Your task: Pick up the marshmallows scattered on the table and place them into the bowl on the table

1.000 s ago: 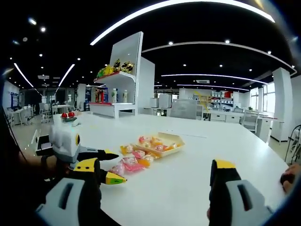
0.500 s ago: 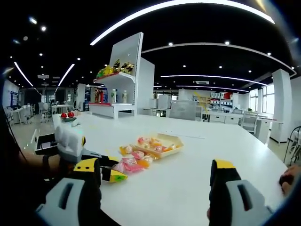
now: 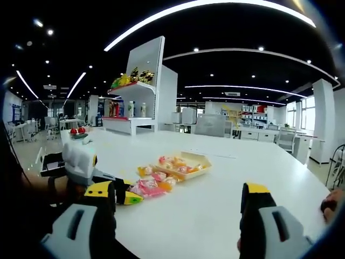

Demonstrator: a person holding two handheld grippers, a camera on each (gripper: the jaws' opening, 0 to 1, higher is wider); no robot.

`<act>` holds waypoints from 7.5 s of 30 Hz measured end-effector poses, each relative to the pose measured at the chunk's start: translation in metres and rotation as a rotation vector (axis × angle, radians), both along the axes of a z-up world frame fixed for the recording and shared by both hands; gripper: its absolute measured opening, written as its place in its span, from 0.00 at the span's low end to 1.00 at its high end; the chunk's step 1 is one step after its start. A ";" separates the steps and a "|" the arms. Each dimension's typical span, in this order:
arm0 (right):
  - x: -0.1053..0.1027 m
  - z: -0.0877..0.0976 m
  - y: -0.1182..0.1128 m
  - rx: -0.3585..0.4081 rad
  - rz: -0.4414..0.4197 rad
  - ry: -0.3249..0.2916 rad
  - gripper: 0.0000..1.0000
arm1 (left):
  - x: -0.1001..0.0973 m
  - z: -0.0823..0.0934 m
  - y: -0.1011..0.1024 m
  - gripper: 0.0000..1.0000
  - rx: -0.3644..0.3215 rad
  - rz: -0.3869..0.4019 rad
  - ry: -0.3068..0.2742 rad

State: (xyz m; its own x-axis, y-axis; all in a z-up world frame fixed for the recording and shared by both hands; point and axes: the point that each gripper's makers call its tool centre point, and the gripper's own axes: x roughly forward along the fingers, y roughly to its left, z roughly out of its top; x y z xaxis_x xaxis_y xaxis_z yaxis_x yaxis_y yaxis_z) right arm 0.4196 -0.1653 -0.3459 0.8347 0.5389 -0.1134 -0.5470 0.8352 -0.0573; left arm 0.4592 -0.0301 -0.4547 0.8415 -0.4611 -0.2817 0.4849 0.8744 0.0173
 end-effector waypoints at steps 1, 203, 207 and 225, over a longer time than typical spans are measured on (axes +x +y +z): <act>0.000 0.000 0.000 0.001 0.001 0.001 0.94 | -0.001 0.000 0.000 0.22 0.004 0.000 -0.006; 0.005 -0.029 -0.011 -0.040 -0.016 0.077 0.93 | 0.232 0.051 0.035 0.18 -0.110 -0.081 -0.148; 0.004 -0.028 -0.009 -0.043 -0.011 0.074 0.93 | 0.234 0.050 0.037 0.18 -0.063 -0.075 -0.185; 0.001 -0.028 -0.009 -0.051 -0.014 0.069 0.93 | 0.251 0.047 0.042 0.19 -0.213 -0.020 -0.094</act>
State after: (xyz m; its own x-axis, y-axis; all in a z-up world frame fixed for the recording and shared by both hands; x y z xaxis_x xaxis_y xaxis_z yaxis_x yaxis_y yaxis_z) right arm 0.4206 -0.1741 -0.3738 0.8312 0.5196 -0.1979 -0.5397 0.8396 -0.0622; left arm 0.7098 0.0120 -0.4082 0.8493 -0.5190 -0.0968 0.5076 0.8531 -0.1207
